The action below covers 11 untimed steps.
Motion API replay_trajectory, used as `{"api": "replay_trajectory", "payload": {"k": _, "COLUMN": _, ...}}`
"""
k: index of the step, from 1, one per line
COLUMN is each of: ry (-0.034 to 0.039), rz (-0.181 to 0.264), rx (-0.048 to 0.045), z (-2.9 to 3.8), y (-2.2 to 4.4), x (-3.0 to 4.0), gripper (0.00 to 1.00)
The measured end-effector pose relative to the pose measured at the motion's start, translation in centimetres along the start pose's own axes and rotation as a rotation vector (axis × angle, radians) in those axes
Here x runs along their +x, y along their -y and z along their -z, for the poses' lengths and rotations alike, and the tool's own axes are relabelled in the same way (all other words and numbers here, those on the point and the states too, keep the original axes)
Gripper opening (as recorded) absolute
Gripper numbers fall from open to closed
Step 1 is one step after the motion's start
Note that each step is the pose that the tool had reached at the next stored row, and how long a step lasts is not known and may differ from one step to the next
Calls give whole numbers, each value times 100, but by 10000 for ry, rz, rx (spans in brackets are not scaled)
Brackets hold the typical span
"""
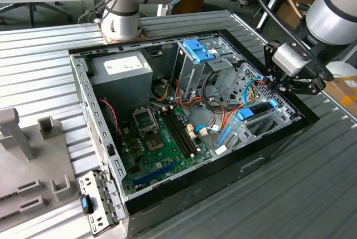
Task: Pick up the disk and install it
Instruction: 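Insert the first disk wire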
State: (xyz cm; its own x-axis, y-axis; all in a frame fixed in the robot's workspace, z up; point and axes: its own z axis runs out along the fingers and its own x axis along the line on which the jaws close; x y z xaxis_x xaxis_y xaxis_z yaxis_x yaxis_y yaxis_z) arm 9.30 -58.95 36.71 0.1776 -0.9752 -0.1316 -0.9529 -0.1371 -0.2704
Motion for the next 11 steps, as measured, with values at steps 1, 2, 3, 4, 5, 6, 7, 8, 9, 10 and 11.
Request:
{"api": "replay_trajectory", "payload": {"k": 1, "ry": -5, "rz": -92, "rx": 15, "z": -1, "y": -1, "x": 0, "gripper": 16}}
{"api": "replay_trajectory", "payload": {"k": 2, "ry": -39, "rz": -204, "rx": 30, "z": -2, "y": -2, "x": 0, "gripper": 16}}
{"api": "replay_trajectory", "payload": {"k": 3, "ry": -93, "rz": -392, "rx": 56, "z": -3, "y": -3, "x": 1, "gripper": 16}}
{"api": "replay_trajectory", "payload": {"k": 4, "ry": -113, "rz": -470, "rx": 67, "z": -5, "y": -3, "x": 1, "gripper": 16}}
{"api": "replay_trajectory", "payload": {"k": 5, "ry": -134, "rz": -542, "rx": 77, "z": -5, "y": -4, "x": 1, "gripper": 16}}
{"api": "replay_trajectory", "payload": {"k": 6, "ry": -170, "rz": -688, "rx": 98, "z": -5, "y": -9, "x": 0, "gripper": 16}}
{"api": "replay_trajectory", "payload": {"k": 7, "ry": -164, "rz": -814, "rx": 118, "z": -3, "y": -17, "x": -1, "gripper": 16}}
{"api": "replay_trajectory", "payload": {"k": 8, "ry": -167, "rz": -847, "rx": 124, "z": -3, "y": -19, "x": -1, "gripper": 16}}
{"api": "replay_trajectory", "payload": {"k": 9, "ry": 83, "rz": -916, "rx": 160, "z": -1, "y": -22, "x": 9, "gripper": 16}}
{"api": "replay_trajectory", "payload": {"k": 10, "ry": 229, "rz": -953, "rx": 179, "z": -6, "y": -24, "x": 17, "gripper": 16}}
{"api": "replay_trajectory", "payload": {"k": 11, "ry": 337, "rz": -989, "rx": 197, "z": -11, "y": -29, "x": 25, "gripper": 16}}
